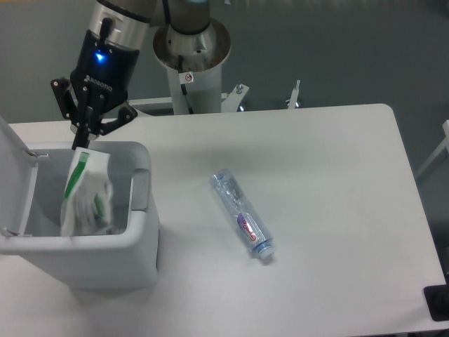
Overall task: Place the trash in the trash can
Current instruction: 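Carry the held bag over the trash can and lower it in, then open the gripper to release the bag and rise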
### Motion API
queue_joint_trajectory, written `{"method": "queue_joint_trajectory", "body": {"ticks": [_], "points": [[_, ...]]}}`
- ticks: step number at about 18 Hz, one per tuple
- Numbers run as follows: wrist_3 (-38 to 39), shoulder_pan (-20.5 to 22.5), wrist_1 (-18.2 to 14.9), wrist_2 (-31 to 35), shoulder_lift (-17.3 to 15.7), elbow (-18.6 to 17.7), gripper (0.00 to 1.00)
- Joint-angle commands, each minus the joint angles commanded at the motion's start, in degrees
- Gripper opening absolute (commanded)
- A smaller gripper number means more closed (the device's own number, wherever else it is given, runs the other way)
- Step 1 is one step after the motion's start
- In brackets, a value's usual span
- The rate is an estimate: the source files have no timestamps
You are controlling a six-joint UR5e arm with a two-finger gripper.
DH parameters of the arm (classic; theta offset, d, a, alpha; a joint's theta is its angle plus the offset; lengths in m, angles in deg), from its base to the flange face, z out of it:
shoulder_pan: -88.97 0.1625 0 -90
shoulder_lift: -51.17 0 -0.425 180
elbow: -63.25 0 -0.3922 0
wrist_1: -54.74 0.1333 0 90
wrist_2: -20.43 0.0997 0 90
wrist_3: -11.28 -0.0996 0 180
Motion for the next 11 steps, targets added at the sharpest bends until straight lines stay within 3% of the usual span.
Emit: {"method": "queue_joint_trajectory", "body": {"ticks": [5,6,8,11], "points": [[-1.93,0.26,0.09,-0.09,-1.14,0.09,0.74],[-1.93,0.44,0.09,-0.09,-1.40,0.09,0.85],[-0.97,3.15,-0.26,0.35,-2.19,0.00,0.99],[0.96,10.00,-0.44,3.68,-2.03,-1.31,1.00]]}}
